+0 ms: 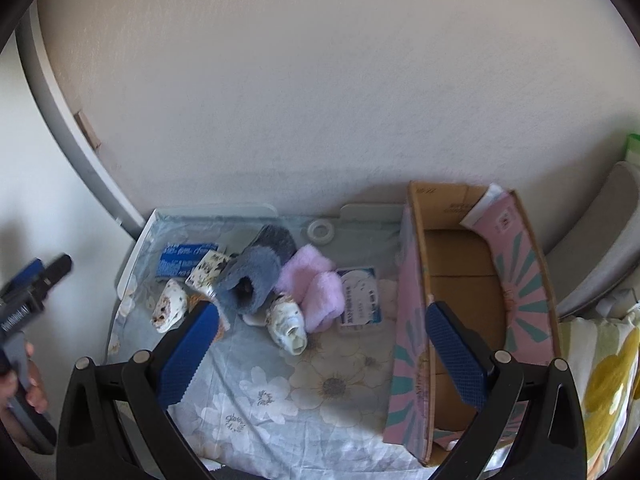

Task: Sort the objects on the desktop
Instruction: 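Grasp the white spotted plush with the left tool while the right tool grasps the grey fuzzy slipper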

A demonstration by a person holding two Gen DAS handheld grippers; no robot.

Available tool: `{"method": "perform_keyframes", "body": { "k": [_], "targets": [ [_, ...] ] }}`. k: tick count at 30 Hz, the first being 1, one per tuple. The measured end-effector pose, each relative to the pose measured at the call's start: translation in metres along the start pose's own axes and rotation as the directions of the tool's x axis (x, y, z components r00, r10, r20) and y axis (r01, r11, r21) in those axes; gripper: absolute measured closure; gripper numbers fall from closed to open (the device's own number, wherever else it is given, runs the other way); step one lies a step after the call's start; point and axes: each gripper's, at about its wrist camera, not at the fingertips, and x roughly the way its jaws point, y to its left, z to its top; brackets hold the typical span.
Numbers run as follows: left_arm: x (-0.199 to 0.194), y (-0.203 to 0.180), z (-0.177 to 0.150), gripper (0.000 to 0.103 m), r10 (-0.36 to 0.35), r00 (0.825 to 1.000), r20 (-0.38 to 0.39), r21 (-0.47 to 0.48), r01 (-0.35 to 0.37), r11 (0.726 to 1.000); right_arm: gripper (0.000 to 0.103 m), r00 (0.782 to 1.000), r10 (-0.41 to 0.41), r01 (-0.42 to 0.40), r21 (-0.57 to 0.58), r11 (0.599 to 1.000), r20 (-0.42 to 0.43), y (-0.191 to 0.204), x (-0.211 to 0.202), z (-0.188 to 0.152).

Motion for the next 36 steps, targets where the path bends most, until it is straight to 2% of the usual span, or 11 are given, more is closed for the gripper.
{"method": "perform_keyframes", "body": {
  "k": [8,14,15,21,22,24,26,27,29,32,36],
  "targets": [
    [0.066,-0.007,-0.048,0.000,-0.091,0.993,-0.071,0.157,0.101,0.982,0.000,0.997,0.051,-0.058,-0.145,0.988,-0.053,0.020,0.045,0.015],
    [0.115,-0.014,-0.071,0.006,-0.135,0.983,-0.126,0.267,0.165,0.950,0.000,0.987,0.094,-0.121,-0.214,0.969,-0.130,0.035,0.098,0.031],
    [0.121,-0.014,-0.072,0.006,-0.181,0.973,-0.141,0.304,0.217,0.928,0.001,0.985,0.097,-0.129,-0.229,0.965,-0.145,0.038,0.111,0.033],
    [0.150,-0.012,-0.077,0.019,-0.214,0.957,-0.194,0.293,0.265,0.919,0.007,0.970,0.084,-0.143,-0.253,0.957,-0.230,0.047,0.158,0.032],
    [0.153,-0.012,-0.078,0.021,-0.227,0.952,-0.204,0.288,0.279,0.916,0.010,0.967,0.082,-0.145,-0.255,0.956,-0.242,0.048,0.164,0.032],
    [0.159,-0.011,-0.079,0.035,-0.259,0.938,-0.231,0.274,0.318,0.908,0.016,0.962,0.075,-0.145,-0.261,0.954,-0.262,0.051,0.174,0.030],
    [0.162,-0.011,-0.080,0.045,-0.275,0.927,-0.257,0.271,0.342,0.900,0.039,0.954,0.105,-0.178,-0.245,0.953,-0.281,0.054,0.181,0.031],
    [0.162,-0.011,-0.080,0.056,-0.288,0.921,-0.263,0.270,0.357,0.894,0.045,0.947,0.124,-0.196,-0.230,0.953,-0.295,0.055,0.184,0.031],
    [0.162,-0.011,-0.079,0.065,-0.314,0.910,-0.272,0.260,0.384,0.886,0.064,0.936,0.143,-0.213,-0.194,0.958,-0.323,0.056,0.190,0.030],
    [0.163,-0.011,-0.079,0.071,-0.331,0.903,-0.274,0.249,0.399,0.883,0.079,0.934,0.138,-0.202,-0.170,0.964,-0.331,0.056,0.194,0.028],
    [0.158,-0.006,-0.069,0.074,-0.358,0.895,-0.264,0.195,0.414,0.889,0.083,0.944,0.144,-0.193,-0.141,0.971,-0.298,0.052,0.184,0.033]
  ]
}}
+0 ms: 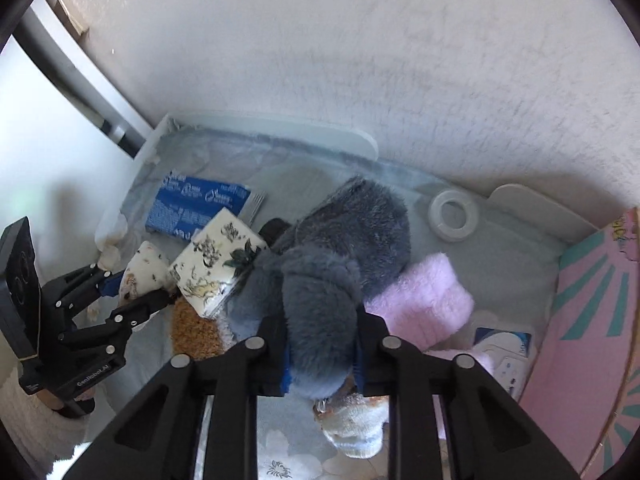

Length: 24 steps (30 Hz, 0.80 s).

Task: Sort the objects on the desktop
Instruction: 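Grasp the white spotted plush with the left tool while the right tool grasps the grey fuzzy slipper, then carry both held items over the cardboard box and open both tools to drop them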

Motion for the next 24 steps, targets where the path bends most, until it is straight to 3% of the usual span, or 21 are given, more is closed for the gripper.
{"method": "perform_keyframes", "body": {
  "k": [4,13,24],
  "targets": [
    [-0.013,0.009,0.009,0.074,-0.024,1.000,0.018,-0.052,0.025,0.998,0.083,0.999,-0.007,0.005,0.037,0.999,0.043,-0.004,-0.019,0.003],
    [-0.043,0.003,0.034,0.074,0.034,0.999,-0.006,-0.068,-0.034,0.997,0.083,0.990,-0.009,0.002,0.048,0.999,0.143,-0.002,-0.074,0.005],
    [-0.089,-0.035,0.072,0.074,0.037,0.999,0.009,0.006,-0.038,0.999,0.083,0.973,-0.018,0.002,0.072,0.997,0.230,-0.005,-0.128,-0.010]
  ]
}}
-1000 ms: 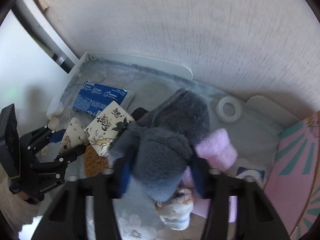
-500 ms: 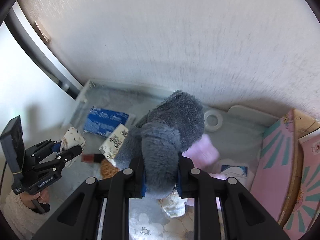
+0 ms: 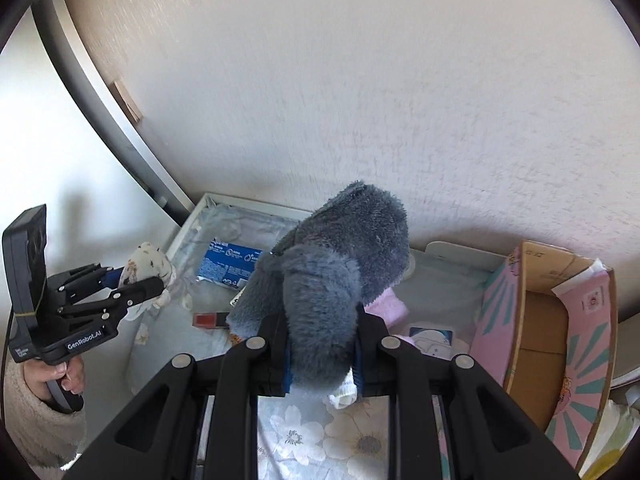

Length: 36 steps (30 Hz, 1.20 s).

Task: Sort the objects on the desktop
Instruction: 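Carry both held items over the cardboard box and open both tools to drop them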

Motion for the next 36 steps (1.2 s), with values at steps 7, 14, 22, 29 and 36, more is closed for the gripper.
{"method": "perform_keyframes", "body": {
  "k": [7,14,22,29,36],
  "targets": [
    [-0.011,-0.046,0.033,0.074,-0.050,0.998,0.036,0.099,0.046,0.994,0.083,0.996,-0.038,0.035,0.046,0.998,0.076,-0.016,-0.039,-0.005],
    [-0.005,-0.103,0.062,0.074,-0.121,0.992,0.046,0.210,0.109,0.972,0.083,0.988,-0.103,0.095,0.074,0.993,0.112,-0.037,-0.072,-0.011],
    [0.007,-0.174,0.088,0.074,-0.208,0.978,0.026,0.327,0.188,0.926,0.083,0.980,-0.176,0.164,0.122,0.979,0.091,-0.064,-0.098,-0.030],
    [0.019,-0.232,0.093,0.074,-0.260,0.965,-0.025,0.388,0.249,0.887,0.083,0.972,-0.227,0.215,0.173,0.961,0.057,-0.094,-0.108,-0.055],
    [0.037,-0.293,0.091,0.074,-0.286,0.955,-0.085,0.458,0.292,0.840,0.083,0.959,-0.282,0.272,0.213,0.938,0.016,-0.122,-0.115,-0.078]
  ]
}}
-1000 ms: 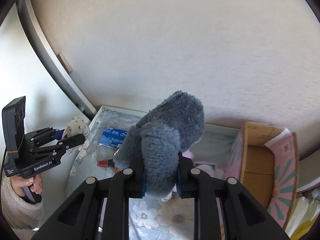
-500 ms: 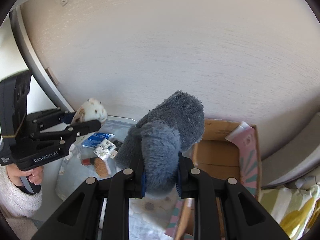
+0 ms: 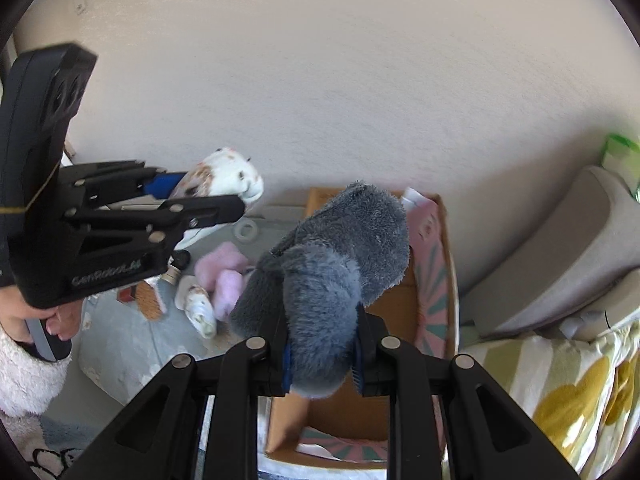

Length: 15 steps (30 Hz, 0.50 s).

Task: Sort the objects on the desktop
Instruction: 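Carry both held items over the cardboard box and open both tools to drop them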

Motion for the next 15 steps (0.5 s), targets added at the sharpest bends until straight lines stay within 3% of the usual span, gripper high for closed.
{"method": "perform_keyframes", "body": {
  "k": [7,15],
  "targets": [
    [0.041,-0.028,0.021,0.074,-0.019,0.998,-0.059,0.039,0.021,0.999,0.083,0.999,-0.008,0.010,0.046,0.999,-0.044,-0.029,0.008,-0.017],
    [0.086,-0.051,0.022,0.074,-0.047,0.988,-0.144,0.057,0.056,0.997,0.083,0.995,-0.009,0.019,0.104,0.994,-0.102,-0.044,0.018,-0.036]
  ]
}}
